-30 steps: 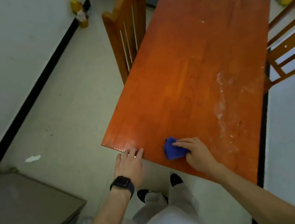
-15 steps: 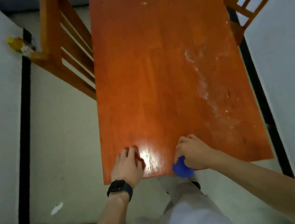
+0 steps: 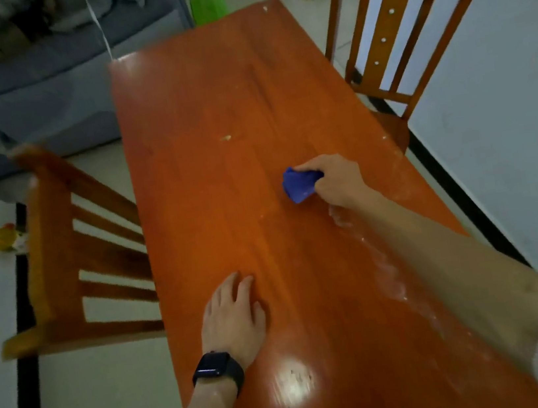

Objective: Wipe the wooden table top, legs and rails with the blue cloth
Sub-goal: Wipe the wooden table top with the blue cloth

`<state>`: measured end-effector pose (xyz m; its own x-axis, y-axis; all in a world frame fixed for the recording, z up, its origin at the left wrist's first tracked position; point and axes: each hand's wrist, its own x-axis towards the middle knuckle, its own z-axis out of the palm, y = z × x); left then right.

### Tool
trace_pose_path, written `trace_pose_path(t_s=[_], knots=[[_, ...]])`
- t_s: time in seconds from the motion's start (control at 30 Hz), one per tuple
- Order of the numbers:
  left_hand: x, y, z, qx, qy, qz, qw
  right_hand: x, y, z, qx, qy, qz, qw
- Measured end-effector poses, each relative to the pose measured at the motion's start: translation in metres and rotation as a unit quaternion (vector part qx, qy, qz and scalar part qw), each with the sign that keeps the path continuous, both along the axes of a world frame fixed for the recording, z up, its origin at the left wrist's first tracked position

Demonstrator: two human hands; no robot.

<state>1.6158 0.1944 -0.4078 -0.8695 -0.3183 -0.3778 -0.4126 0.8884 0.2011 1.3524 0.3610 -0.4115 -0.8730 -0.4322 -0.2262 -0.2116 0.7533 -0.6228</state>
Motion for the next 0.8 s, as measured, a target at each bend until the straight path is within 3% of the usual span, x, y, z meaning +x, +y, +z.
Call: trace_pose_path(t_s=[0.13, 0.3, 0.47, 0.53, 0.6, 0.7, 0.8], knots=[[-0.068, -0.018, -0.023, -0.01, 0.021, -0.069, 0.997, 0.0, 0.0, -0.033, 0.033, 0.019, -0.042, 0.998], [-0.153, -0.012, -0.044, 0.019, 0.095, -0.194, 0.976, 0.116, 0.065, -0.033, 0.058, -0.013, -0.018, 0.998], [-0.216, 0.006, -0.056, 0.042, 0.127, -0.293, 0.947, 0.194, 0.136, 0.003, 0.206, -0.167, -0.008, 0.964], [-0.237, 0.019, -0.061, 0.046, 0.134, -0.303, 0.943, 0.178, 0.139, 0.01, 0.127, -0.149, -0.076, 0.978], [-0.251, 0.034, -0.067, 0.043, 0.135, -0.299, 0.944, 0.139, 0.128, 0.006, 0.05, -0.067, -0.145, 0.986], [-0.255, 0.048, -0.078, 0.04, 0.145, -0.271, 0.951, 0.061, 0.092, -0.001, 0.043, 0.014, -0.193, 0.98], [-0.256, 0.047, -0.088, 0.04, 0.169, -0.256, 0.951, 0.007, 0.058, -0.012, 0.047, 0.005, -0.204, 0.978]])
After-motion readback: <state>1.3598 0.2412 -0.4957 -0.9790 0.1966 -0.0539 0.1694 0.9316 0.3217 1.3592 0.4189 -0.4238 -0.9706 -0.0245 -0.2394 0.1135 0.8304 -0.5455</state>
